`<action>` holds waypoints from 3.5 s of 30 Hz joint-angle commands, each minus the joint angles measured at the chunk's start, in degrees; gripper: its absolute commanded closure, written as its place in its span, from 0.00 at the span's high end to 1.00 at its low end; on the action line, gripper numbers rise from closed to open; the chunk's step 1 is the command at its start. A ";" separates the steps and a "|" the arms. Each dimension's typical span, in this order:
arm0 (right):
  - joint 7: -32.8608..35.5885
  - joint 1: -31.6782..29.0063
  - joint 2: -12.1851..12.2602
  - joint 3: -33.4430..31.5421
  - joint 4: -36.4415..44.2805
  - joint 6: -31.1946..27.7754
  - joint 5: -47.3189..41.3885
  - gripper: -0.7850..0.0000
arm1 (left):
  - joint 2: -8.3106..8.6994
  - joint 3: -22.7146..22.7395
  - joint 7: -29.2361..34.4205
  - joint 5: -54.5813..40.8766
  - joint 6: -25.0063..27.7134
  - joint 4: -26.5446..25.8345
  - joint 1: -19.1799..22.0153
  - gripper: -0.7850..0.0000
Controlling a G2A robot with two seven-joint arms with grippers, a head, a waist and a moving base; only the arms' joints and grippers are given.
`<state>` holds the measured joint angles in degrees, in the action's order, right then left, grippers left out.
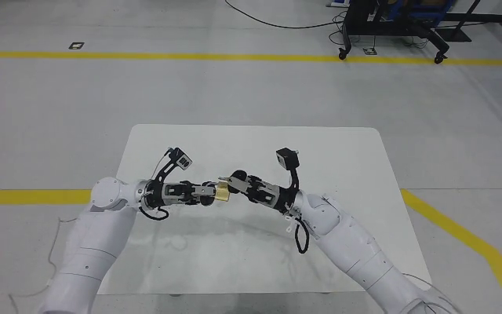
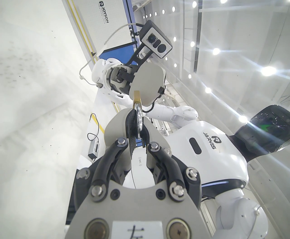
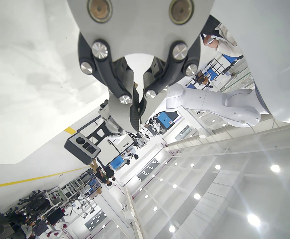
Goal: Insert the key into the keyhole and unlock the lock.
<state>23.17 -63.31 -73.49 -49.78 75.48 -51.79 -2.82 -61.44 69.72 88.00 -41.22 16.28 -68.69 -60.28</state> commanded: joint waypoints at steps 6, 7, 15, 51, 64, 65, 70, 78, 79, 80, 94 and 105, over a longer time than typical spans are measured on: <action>1.35 1.17 -0.09 -0.45 -1.34 0.09 -1.70 0.00 | 0.39 -1.17 0.00 0.83 0.00 -0.89 0.20 0.00; 1.52 1.29 -0.12 -0.47 -1.48 0.16 -1.96 0.00 | 0.45 -1.30 0.00 0.85 0.00 -1.04 0.21 0.00; 2.32 0.37 0.12 -1.60 -1.56 -1.19 -3.26 0.00 | 0.81 -0.65 -0.86 -0.95 0.87 -0.82 0.12 0.00; 6.73 2.07 -0.80 0.01 -5.25 -5.28 -11.08 0.00 | 2.77 -5.61 -0.19 1.86 0.20 -5.38 1.43 0.00; 10.02 2.66 -1.08 1.37 -5.46 -3.33 -12.02 0.00 | 4.14 -5.12 -0.96 2.77 0.97 -8.46 -0.19 0.00; 10.80 2.85 -1.11 1.66 -5.47 -3.48 -12.27 0.00 | 4.19 -5.02 -1.18 2.49 1.19 -7.80 -0.24 0.00; 13.13 3.36 -1.16 2.21 -5.81 -4.53 -14.72 0.00 | 4.12 -4.64 -2.13 0.07 2.13 -4.36 0.33 0.00; 14.68 3.39 -1.01 2.00 -5.65 -4.87 -15.62 0.00 | 3.95 -4.15 -3.86 -1.11 3.87 -2.55 0.57 0.00; 14.84 3.45 -0.97 1.91 -5.55 -4.60 -15.23 0.00 | 3.95 -4.15 -3.86 -1.11 3.87 -2.55 0.57 0.00; 14.81 3.54 -0.93 1.77 -5.54 -4.01 -14.47 0.00 | 3.95 -4.15 -3.86 -1.11 3.87 -2.55 0.57 0.00; 8.34 -0.33 0.15 -4.03 -2.15 -5.77 -10.09 0.00 | 4.18 -3.69 -5.27 1.17 2.88 -5.88 -1.07 0.00; 10.27 1.52 -0.59 -0.91 -1.46 -0.42 -9.61 0.00 | 4.12 -4.53 -2.72 2.25 2.31 -6.46 -0.97 0.00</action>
<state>33.07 -62.11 -73.95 -51.22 74.26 -52.28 -12.28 -57.33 65.15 85.34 -38.98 18.73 -75.29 -61.25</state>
